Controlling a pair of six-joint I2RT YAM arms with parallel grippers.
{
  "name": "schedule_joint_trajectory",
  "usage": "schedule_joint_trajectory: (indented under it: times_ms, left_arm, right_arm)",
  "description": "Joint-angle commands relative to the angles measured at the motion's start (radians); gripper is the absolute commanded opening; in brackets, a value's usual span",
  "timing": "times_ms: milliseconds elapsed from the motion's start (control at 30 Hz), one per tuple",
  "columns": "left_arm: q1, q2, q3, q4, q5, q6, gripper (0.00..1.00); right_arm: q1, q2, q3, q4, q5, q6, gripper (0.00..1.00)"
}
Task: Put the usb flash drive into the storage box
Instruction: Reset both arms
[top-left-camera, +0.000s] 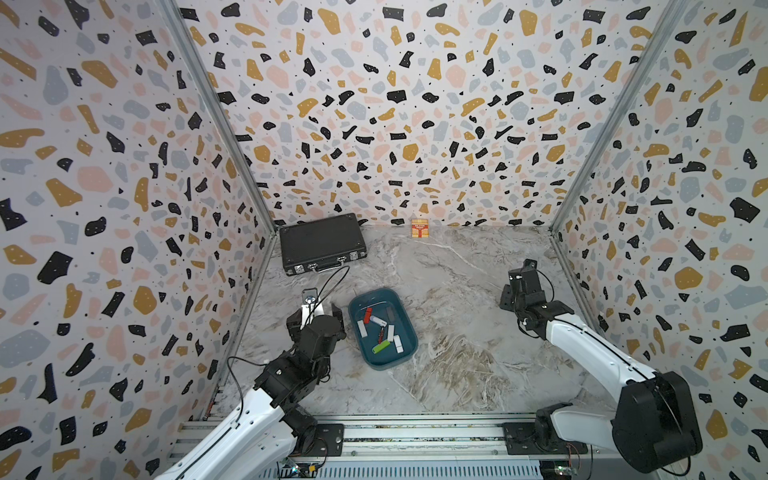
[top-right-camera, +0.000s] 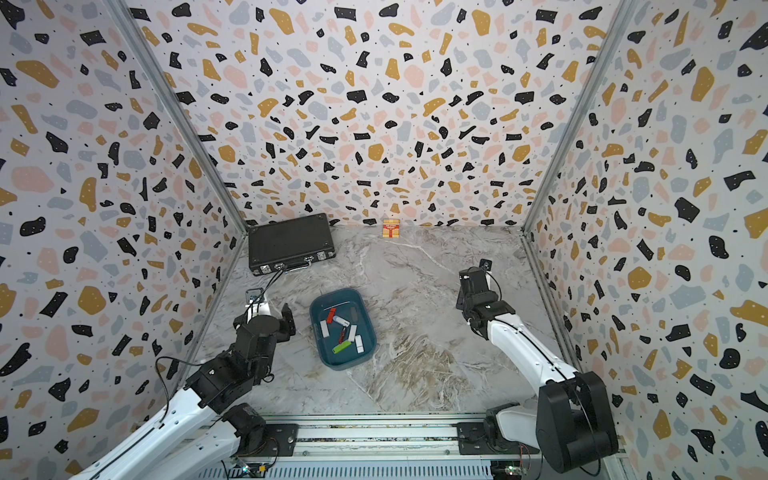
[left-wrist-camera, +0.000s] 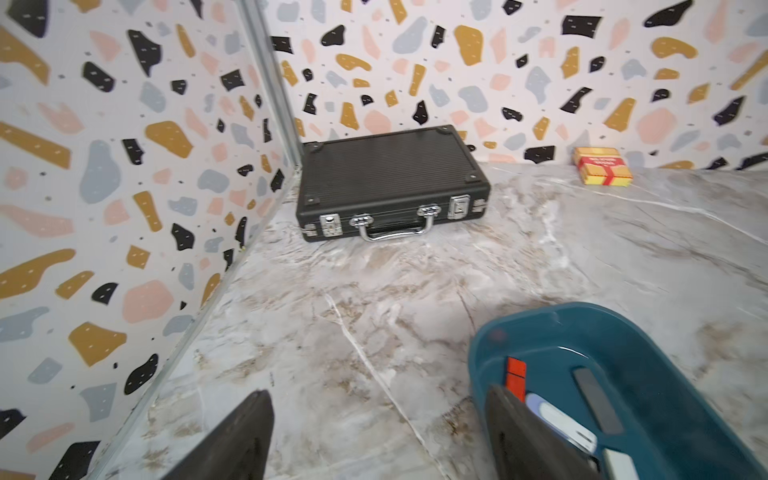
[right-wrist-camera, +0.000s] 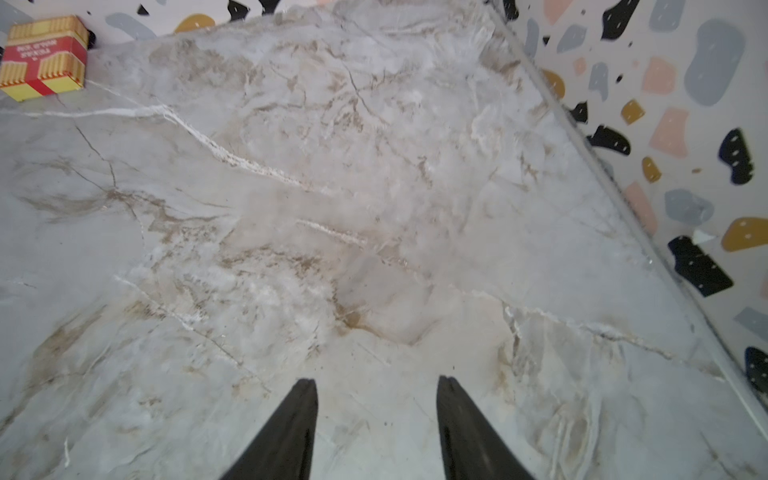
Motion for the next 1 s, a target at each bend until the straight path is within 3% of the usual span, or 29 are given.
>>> schedule_joint_trajectory:
  times_ms: [0,33,167,367,400,500,533,600,633,667,733,767,800,833,900,933,967]
  left_arm:
    - [0.076,-0.024,-0.098,0.295,0.020,0.144,0.88]
    - [0.099,-0.013,-0.123,0.335,0.050,0.151,0.92]
    - [0.162,0.153,-0.169,0.512,0.053,0.224,0.93]
    - [0.283,0.477,-0.238,0.904,0.179,0.288,0.93]
    - [0.315,0.532,-0.230,0.967,0.211,0.291,0.92]
    - [0.362,0.620,-0.150,0.910,0.317,0.328,0.90]
    - [0.384,0.669,-0.160,0.962,0.346,0.324,0.90]
    - [0.447,0.837,-0.196,1.244,0.392,0.315,0.90]
    - [0.448,0.830,-0.196,1.212,0.400,0.314,0.91]
    - [0.449,0.770,-0.167,1.054,0.426,0.289,0.91]
    - [0.454,0.769,-0.151,1.040,0.467,0.301,0.90]
    - [0.454,0.791,-0.167,1.102,0.479,0.313,0.92]
    - [0.454,0.799,-0.174,1.125,0.490,0.318,0.94]
    - [0.454,0.796,-0.167,1.101,0.493,0.316,0.94]
    - [0.461,0.783,-0.154,1.052,0.505,0.310,0.96]
    - [0.462,0.786,-0.155,1.061,0.507,0.310,0.96]
    - [0.462,0.790,-0.160,1.077,0.507,0.310,0.99]
  right_arm:
    - [-0.003,-0.013,-0.133,0.229,0.158,-0.160,0.54]
    - [-0.009,-0.018,-0.126,0.202,0.187,-0.157,0.55]
    - [-0.012,0.028,-0.123,0.289,0.233,-0.260,0.55]
    - [-0.046,0.157,-0.315,0.798,0.277,-0.403,0.56]
    - [-0.057,0.145,-0.325,0.809,0.230,-0.413,0.56]
    - [-0.105,0.184,-0.407,1.026,0.199,-0.416,0.56]
    - [-0.123,0.219,-0.432,1.133,0.166,-0.432,0.56]
    - [-0.126,0.194,-0.400,0.996,0.066,-0.430,0.54]
    - [-0.131,0.217,-0.413,1.065,0.042,-0.447,0.53]
    - [-0.131,0.244,-0.436,1.152,0.021,-0.471,0.54]
    - [-0.167,0.220,-0.432,1.063,-0.068,-0.432,0.54]
    - [-0.199,0.297,-0.440,1.181,-0.107,-0.423,0.81]
    - [-0.207,0.323,-0.438,1.215,-0.128,-0.435,1.00]
    - [-0.213,0.264,-0.392,1.003,-0.145,-0.408,1.00]
    - [-0.242,0.316,-0.411,1.147,-0.198,-0.410,1.00]
    - [-0.245,0.271,-0.388,1.014,-0.195,-0.391,1.00]
    - [-0.250,0.268,-0.387,1.024,-0.203,-0.385,1.00]
